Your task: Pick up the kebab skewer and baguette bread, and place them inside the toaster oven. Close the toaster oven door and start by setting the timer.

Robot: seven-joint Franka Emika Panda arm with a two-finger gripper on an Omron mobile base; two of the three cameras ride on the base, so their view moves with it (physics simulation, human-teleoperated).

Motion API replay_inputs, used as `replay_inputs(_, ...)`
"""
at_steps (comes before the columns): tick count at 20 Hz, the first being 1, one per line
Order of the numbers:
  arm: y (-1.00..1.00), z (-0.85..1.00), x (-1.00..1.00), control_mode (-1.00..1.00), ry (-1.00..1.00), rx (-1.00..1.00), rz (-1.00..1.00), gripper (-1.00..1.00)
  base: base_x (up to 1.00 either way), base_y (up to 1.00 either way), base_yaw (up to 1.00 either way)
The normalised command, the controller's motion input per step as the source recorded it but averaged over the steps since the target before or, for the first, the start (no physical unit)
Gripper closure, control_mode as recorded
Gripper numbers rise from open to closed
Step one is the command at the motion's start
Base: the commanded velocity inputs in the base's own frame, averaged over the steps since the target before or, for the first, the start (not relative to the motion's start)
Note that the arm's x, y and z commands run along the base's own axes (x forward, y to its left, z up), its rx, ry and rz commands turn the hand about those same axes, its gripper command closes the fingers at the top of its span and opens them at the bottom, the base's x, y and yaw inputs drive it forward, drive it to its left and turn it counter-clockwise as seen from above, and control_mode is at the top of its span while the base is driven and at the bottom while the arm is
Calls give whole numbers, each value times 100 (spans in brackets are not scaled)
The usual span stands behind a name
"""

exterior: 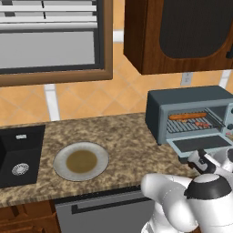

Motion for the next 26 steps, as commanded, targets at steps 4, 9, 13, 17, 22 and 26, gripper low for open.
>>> replay_inputs(4,0,46,54,-100,-7,0,-4,-100,0,0,0)
replay_inputs(9,0,63,61,-100,-5,0,-5,-100,0,0,0)
replay_inputs(13,3,46,59,-100,-7,0,-6,-100,0,0,0)
replay_inputs(17,21,34,53,-100,-10,0,-7,-100,0,0,0)
replay_inputs(22,41,27,60,-100,-15,0,-7,-100,0,0,0)
replay_inputs(26,61,8,58,-100,-19,0,-8,-100,0,0,0)
